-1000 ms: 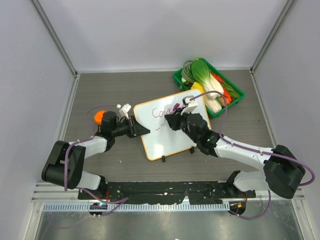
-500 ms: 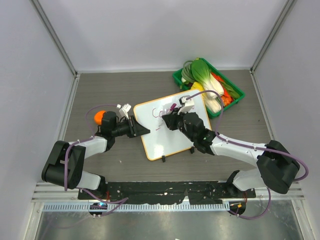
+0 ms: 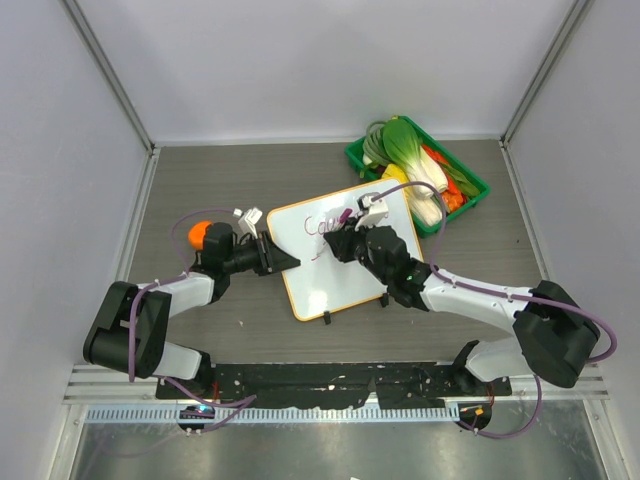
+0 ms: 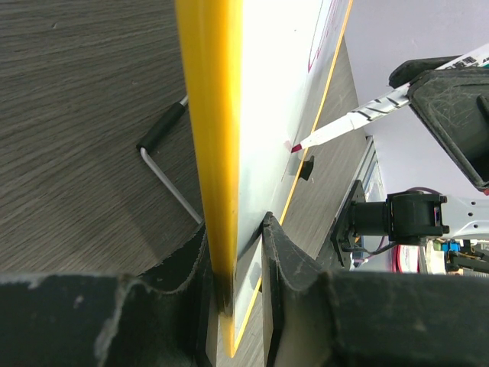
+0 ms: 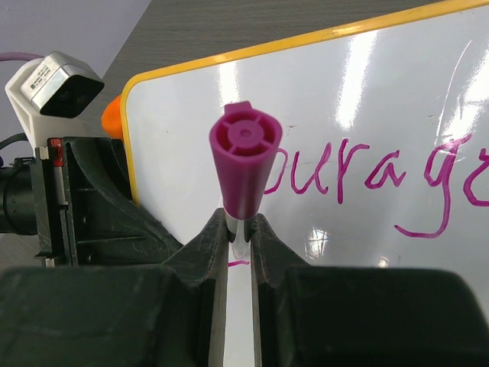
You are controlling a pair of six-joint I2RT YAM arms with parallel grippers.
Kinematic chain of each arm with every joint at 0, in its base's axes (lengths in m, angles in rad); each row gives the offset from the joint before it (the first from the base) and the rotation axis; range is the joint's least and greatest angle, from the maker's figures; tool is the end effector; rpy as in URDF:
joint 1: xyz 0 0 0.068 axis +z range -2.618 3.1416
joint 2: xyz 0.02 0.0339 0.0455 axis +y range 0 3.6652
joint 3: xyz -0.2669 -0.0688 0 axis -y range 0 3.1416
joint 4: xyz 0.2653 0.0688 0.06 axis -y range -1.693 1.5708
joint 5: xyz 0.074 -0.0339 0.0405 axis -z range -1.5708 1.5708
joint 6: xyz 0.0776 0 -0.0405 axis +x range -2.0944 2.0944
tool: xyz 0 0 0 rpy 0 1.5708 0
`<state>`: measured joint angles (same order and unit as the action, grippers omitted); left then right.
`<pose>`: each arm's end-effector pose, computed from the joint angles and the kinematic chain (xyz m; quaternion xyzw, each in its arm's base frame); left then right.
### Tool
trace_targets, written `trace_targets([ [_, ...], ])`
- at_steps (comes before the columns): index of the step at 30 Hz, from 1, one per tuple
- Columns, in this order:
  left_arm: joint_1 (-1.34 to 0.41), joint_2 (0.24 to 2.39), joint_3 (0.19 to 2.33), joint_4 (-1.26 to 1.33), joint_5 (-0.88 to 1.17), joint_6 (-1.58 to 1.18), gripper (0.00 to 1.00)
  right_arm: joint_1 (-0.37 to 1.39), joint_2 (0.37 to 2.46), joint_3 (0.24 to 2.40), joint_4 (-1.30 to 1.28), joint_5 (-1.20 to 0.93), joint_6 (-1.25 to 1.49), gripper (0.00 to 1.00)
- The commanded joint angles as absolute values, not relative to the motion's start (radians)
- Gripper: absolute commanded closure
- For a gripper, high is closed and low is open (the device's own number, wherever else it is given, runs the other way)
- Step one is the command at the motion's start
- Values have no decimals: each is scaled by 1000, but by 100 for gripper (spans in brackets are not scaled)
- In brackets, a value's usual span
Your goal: Write a sentence on the whiteboard
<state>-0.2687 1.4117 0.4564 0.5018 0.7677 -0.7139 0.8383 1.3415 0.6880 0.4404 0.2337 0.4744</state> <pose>0.2716 -0.1307 0.1382 0.0200 0.8107 -0.5119 0.2835 0.2491 0.2501 0.2281 -0.0679 0.7735 0.3087 0.5494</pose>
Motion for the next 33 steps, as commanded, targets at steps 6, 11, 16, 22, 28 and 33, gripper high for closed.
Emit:
trace_targets([
  [6,-278,1440,440,362,583,-578,100,836,1315,647,411,233,486,99],
  [11,-278,1442,442,362,584,-578,100,836,1296,623,403,230,488,99],
  [16,-279,1443,442,362,583,-577,100,836,1290,612,399,229,492,99],
  [22,-278,1443,442,364,581,-577,100,836,1285,617,390,239,479,99],
  [28,-278,1445,442,364,580,-577,100,836,1276,627,379,270,463,99],
  [33,-281,1447,443,362,581,-578,100,828,1258,630,382,288,456,99],
])
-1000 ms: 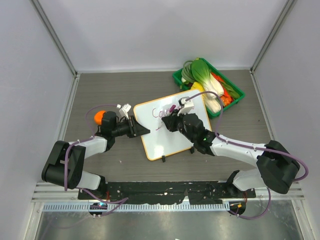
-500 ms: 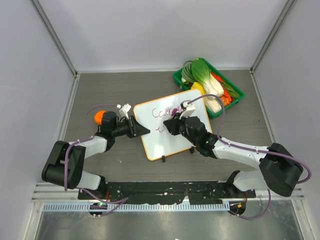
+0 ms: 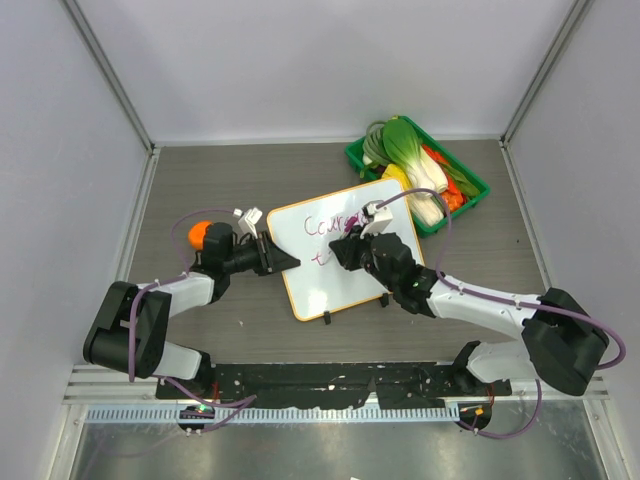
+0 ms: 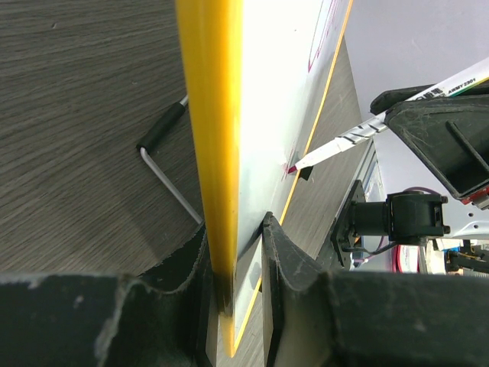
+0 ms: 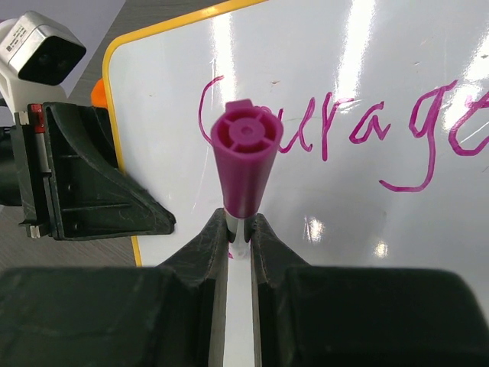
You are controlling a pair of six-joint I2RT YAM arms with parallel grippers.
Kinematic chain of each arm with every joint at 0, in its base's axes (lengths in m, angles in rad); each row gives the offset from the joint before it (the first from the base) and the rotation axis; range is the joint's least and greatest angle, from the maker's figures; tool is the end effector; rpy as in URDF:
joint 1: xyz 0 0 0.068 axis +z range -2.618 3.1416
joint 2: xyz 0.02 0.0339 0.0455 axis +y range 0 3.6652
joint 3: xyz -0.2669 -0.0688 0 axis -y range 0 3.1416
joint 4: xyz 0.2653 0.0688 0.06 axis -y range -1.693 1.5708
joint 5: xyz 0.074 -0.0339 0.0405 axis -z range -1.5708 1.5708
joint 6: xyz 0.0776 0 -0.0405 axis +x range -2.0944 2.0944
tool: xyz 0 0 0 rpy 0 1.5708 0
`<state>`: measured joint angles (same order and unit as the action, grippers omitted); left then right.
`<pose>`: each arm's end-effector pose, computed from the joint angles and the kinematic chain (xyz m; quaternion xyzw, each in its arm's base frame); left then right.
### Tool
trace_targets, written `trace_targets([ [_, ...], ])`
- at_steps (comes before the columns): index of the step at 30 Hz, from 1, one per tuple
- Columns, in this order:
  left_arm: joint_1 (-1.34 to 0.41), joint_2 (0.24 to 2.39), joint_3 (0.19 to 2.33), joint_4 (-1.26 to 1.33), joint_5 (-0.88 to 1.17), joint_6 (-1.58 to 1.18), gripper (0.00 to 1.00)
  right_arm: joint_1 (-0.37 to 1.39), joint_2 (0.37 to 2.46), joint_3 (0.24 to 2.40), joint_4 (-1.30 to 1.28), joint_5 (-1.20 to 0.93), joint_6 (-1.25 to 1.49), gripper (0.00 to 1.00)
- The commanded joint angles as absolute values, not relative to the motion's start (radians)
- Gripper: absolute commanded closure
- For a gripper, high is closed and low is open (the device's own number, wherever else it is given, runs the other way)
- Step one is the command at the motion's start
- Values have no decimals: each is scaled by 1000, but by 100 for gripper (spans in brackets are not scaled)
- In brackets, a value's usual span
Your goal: Write a sentence on the whiteboard
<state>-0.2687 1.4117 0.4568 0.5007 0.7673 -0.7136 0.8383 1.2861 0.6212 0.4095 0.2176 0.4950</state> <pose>0.2717 -0.1307 0.1382 0.0199 0.8109 -0.5116 0.2834 0.2370 0.2384 0.2154 -0.0690 0.7865 0.3082 0.5307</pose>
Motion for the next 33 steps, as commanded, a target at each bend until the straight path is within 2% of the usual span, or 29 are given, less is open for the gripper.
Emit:
trace_targets([
  [1,-279,1447,442,362,580,-577,100,830,1256,634,382,290,456,99],
  [18,-279,1448,445,361,578,-575,100,796,1213,718,399,249,459,99],
  [33,-279,1448,445,359,578,-575,100,785,1270,713,423,198,482,99],
])
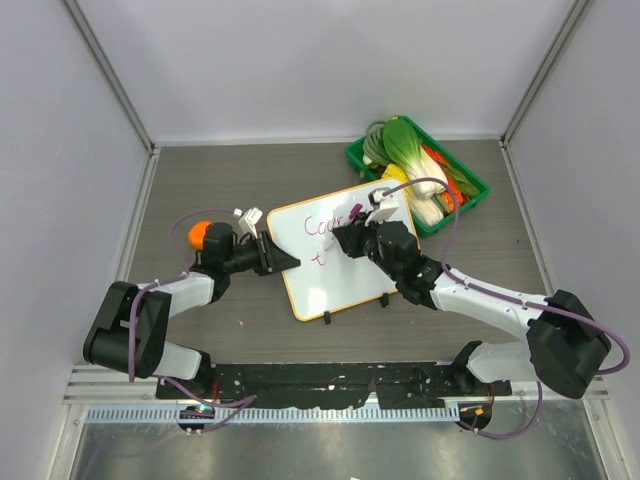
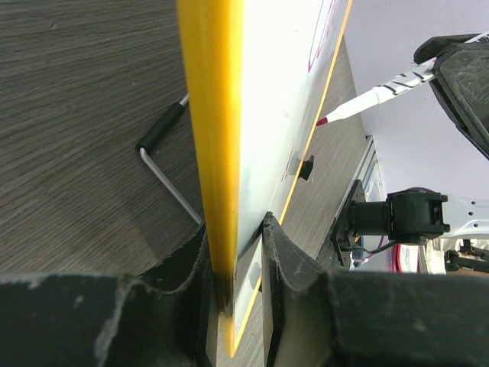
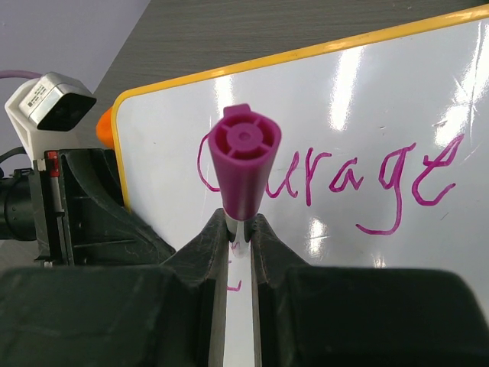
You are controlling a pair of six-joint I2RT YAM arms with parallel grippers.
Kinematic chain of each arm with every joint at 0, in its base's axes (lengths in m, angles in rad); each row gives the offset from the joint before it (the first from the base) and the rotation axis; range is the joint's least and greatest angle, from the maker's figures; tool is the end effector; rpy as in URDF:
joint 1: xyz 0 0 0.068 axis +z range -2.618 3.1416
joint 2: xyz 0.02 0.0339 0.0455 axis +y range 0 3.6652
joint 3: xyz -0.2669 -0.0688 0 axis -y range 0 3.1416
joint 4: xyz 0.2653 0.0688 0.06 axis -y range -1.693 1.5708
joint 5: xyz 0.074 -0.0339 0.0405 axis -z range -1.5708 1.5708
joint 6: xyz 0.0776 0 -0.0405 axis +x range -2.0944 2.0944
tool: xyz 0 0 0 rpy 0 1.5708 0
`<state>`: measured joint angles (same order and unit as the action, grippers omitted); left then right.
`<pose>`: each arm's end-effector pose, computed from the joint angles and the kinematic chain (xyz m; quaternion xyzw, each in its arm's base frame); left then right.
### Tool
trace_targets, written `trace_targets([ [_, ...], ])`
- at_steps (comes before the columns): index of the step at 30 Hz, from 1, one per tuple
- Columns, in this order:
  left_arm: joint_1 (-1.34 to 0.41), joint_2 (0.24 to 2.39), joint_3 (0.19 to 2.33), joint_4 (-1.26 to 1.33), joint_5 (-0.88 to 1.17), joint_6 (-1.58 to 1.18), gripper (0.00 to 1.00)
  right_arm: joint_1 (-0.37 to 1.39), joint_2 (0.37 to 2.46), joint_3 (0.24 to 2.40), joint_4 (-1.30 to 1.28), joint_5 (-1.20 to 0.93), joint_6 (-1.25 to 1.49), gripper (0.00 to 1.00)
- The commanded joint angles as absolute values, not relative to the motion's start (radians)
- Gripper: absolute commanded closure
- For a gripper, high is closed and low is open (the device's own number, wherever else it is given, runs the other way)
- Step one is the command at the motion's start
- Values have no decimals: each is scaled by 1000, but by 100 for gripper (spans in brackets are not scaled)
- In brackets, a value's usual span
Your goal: Write a sentence on the whiteboard
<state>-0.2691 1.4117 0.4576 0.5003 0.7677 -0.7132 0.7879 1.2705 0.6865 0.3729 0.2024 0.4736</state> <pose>0.2718 -0.1309 0.1384 0.0204 0.8107 -0.5118 0.2835 0.2524 0.2315 0.2408 -0.0584 0.7741 0.3054 0.5514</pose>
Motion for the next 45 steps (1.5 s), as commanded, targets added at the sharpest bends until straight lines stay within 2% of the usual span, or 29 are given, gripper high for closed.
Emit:
trace_targets([
  [1,-279,1448,446,359,580,-575,100,785,1272,710,425,199,479,99],
  [35,-279,1443,443,359,578,-575,100,779,1241,571,399,206,483,99],
  [45,-279,1442,442,359,577,-575,100,779,1255,598,414,219,479,99],
])
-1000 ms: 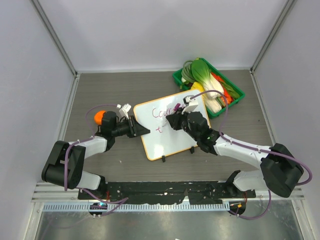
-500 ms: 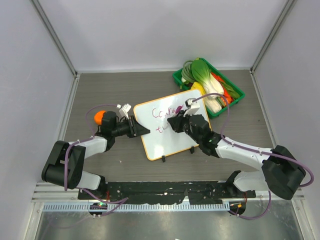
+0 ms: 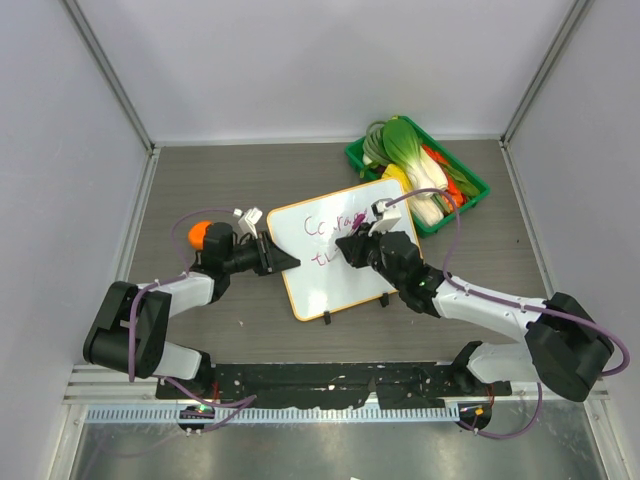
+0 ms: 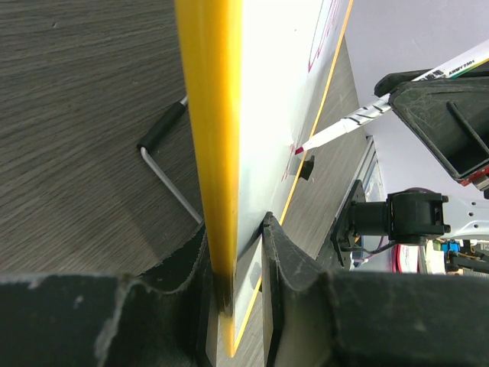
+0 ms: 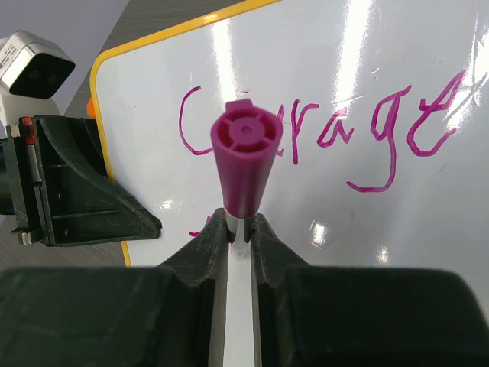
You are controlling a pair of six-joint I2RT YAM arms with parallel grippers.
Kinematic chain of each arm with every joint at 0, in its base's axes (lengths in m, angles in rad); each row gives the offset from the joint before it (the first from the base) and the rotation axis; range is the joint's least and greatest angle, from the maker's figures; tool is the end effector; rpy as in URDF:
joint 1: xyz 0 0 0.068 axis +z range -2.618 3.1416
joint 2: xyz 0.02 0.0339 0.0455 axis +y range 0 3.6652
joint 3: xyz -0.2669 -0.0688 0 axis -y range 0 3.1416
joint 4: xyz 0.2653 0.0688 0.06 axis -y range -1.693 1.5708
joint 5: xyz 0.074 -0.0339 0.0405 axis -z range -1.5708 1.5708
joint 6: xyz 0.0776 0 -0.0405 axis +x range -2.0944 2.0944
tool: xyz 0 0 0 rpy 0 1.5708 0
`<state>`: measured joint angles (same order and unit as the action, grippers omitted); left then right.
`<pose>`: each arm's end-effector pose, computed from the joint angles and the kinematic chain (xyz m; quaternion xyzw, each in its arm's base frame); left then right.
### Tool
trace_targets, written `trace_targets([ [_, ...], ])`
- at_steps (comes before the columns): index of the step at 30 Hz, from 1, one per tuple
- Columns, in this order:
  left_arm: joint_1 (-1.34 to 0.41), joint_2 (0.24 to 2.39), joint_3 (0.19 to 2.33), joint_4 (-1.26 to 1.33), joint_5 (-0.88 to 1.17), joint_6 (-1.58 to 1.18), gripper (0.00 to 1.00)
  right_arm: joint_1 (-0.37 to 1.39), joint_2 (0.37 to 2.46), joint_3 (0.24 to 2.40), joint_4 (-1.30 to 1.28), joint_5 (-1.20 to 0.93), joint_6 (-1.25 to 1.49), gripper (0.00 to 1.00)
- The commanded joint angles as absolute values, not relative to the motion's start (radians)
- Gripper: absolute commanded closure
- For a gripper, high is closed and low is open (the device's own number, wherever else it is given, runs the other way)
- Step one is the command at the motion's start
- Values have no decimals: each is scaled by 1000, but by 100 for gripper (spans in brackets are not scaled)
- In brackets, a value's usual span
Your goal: Write a sentence on the whiteboard
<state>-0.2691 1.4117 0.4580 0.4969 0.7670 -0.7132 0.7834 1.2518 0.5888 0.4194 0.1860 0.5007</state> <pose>0.2717 -0.1308 0.1381 0.0196 0.8114 -0.5113 0.2825 0.2426 0.2214 0.2147 -0.0539 0.7846 0.3087 0.5350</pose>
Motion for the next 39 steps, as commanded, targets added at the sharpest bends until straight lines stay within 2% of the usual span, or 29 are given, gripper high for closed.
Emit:
trace_targets([
  [1,-279,1440,442,359,577,-577,100,778,1258,607,413,221,477,99],
  [27,-281,1445,443,357,578,-575,100,747,1298,698,417,242,476,99],
  [39,-279,1445,442,359,575,-575,100,744,1258,652,394,219,479,99],
])
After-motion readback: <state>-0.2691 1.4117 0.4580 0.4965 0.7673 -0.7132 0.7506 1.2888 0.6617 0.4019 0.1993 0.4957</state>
